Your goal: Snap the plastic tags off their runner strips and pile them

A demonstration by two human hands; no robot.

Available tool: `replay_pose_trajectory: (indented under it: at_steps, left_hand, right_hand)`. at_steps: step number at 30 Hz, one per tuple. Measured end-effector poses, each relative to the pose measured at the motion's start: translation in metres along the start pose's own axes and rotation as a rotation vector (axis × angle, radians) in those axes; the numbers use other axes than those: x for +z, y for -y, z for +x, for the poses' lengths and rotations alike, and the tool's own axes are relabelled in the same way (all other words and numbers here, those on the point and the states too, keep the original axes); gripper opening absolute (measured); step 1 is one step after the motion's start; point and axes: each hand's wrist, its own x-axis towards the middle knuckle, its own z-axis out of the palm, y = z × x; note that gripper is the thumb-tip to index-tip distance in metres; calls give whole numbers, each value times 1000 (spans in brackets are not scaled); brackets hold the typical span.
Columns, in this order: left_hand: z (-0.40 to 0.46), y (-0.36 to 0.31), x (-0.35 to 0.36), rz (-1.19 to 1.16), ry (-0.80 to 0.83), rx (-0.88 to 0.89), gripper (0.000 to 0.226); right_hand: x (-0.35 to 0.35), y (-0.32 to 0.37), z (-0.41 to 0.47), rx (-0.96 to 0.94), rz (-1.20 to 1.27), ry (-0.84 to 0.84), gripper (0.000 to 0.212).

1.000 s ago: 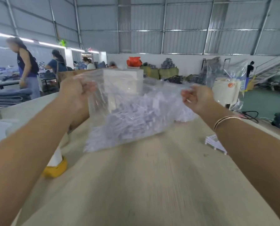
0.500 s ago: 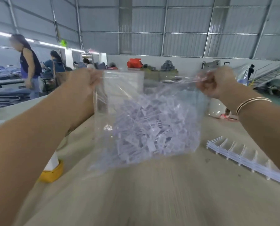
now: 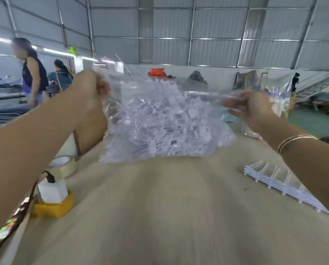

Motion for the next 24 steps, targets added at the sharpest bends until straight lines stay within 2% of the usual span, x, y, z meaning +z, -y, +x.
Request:
replay_pose_trajectory:
  at_steps: [2, 4, 7, 9, 11, 12, 13, 14, 15, 16, 18, 19, 21, 22, 24]
  left_hand:
    - [-9, 22, -14, 12, 30, -107, 47]
    - [-20, 40, -29, 41, 1, -151, 34]
    - [-36, 52, -36, -13, 39, -59, 27]
    - [-50, 58, -31, 43, 130, 47, 21]
    - [-58, 68, -27, 225, 217, 101, 15]
    - [-62, 74, -28, 396, 273, 177, 32]
    - [-69, 80, -31, 572, 380, 306, 51]
    - [-76, 90, -34, 658, 516, 444, 70]
    - [-86, 96, -36, 660, 633, 509, 85]
    - [-97, 100, -35, 621, 707, 518, 89]
    - [-110, 114, -26, 603, 708, 537, 70]
    - [-114, 125, -21, 695, 681, 560, 55]
    - [-120, 142, -9, 930, 649, 564, 22]
    - [-120, 150, -6, 988, 594, 492, 9]
    - [-116, 159, -3, 965, 458, 290, 16]
  right_hand:
    - [-13, -22, -13, 68, -110, -13, 24]
    - [-19, -39, -27, 109, -207, -14, 20]
    - [-27, -48, -42, 50, -296, 34, 12]
    - [-34, -44, -45, 15, -238, -21, 12]
    - [-42, -44, -49, 62, 20, 0, 17]
    - [-46, -49, -51, 70, 98, 60, 16]
    - [-49, -59, -55, 41, 51, 134, 12]
    - [-54, -74, -60, -22, -130, 217, 14]
    - [-57, -90, -65, -101, -377, 314, 33]
    - [-61, -106, -67, -170, -643, 421, 57]
    - [-61, -134, -70, -237, -1029, 526, 95]
    - [-57, -147, -72, -267, -1112, 533, 101]
    - [-43, -170, -72, -271, -1108, 517, 91]
    - [-34, -180, -72, -251, -1097, 504, 84]
    - [-15, -197, -68, -205, -1134, 441, 72]
